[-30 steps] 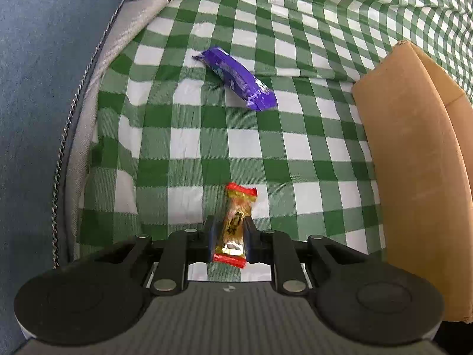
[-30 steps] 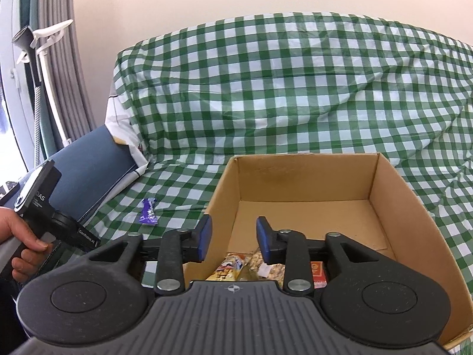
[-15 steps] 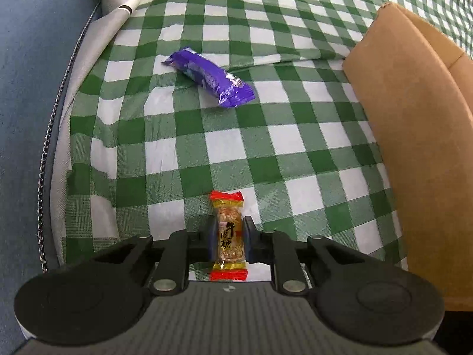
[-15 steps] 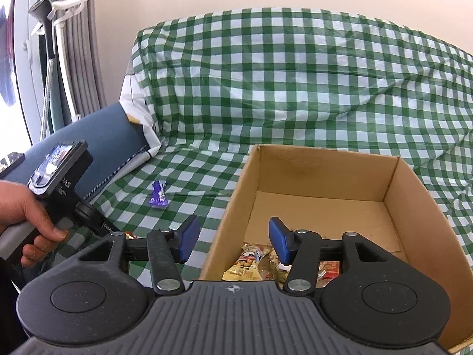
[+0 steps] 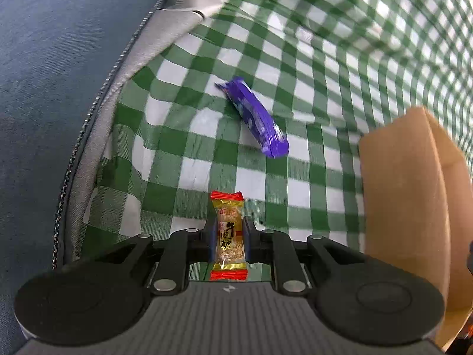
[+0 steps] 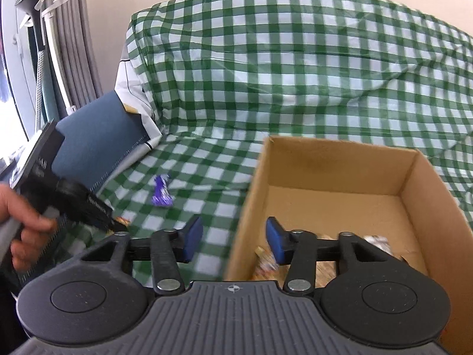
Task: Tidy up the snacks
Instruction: 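Grasp the purple wrapped bar with the right gripper, then carry the candy packet with left gripper while right gripper carries the purple bar over the box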
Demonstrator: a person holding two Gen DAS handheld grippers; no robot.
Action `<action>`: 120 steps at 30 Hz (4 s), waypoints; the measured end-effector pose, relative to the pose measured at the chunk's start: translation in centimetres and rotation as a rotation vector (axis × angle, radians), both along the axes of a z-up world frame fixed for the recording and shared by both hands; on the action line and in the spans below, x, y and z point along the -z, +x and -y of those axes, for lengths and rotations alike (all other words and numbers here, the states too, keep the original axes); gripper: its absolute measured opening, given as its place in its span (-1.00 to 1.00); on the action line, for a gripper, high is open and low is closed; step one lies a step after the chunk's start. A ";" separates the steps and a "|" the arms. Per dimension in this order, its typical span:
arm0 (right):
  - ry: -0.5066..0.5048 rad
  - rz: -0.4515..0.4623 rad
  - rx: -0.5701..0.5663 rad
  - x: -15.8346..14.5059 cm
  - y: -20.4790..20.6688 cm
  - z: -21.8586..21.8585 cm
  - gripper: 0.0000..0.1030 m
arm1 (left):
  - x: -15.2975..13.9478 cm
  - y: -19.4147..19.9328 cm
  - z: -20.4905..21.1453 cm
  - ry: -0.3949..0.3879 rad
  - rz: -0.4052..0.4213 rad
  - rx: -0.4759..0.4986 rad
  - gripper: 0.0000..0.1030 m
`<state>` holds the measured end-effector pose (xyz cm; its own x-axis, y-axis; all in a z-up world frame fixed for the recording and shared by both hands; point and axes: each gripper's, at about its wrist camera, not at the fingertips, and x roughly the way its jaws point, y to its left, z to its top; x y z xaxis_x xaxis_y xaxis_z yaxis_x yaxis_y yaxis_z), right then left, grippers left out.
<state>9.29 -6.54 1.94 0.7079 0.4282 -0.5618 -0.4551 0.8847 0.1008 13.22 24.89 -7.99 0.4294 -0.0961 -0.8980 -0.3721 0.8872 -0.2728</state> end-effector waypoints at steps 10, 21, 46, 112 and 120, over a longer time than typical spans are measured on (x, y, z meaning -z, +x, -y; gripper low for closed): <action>-0.085 -0.034 -0.121 -0.3 6.6 -11.9 -0.53 | -0.2 -1.1 -4.1 -0.089 -0.003 -0.195 -0.64; -0.142 -0.205 -0.131 6.8 13.6 -20.4 -0.02 | 0.1 -1.2 -4.8 -0.118 -0.008 -0.219 -0.64; -0.019 -0.075 -0.179 -3.7 5.8 -8.9 -0.76 | -3.2 -3.4 -0.7 -0.056 0.164 -0.107 -0.64; 0.043 0.265 0.358 -1.2 -4.7 13.2 -0.76 | -10.4 -7.6 24.3 0.207 0.841 0.393 -0.64; 0.004 0.283 0.379 -1.1 -4.4 13.3 -0.76 | -10.5 -5.7 26.6 0.139 0.839 0.410 -0.64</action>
<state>4.84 -19.80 3.01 0.9399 0.1114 -0.3229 -0.1099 0.9937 0.0228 7.57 -1.68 2.48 0.8971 -0.2980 -0.3262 0.2459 0.9501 -0.1917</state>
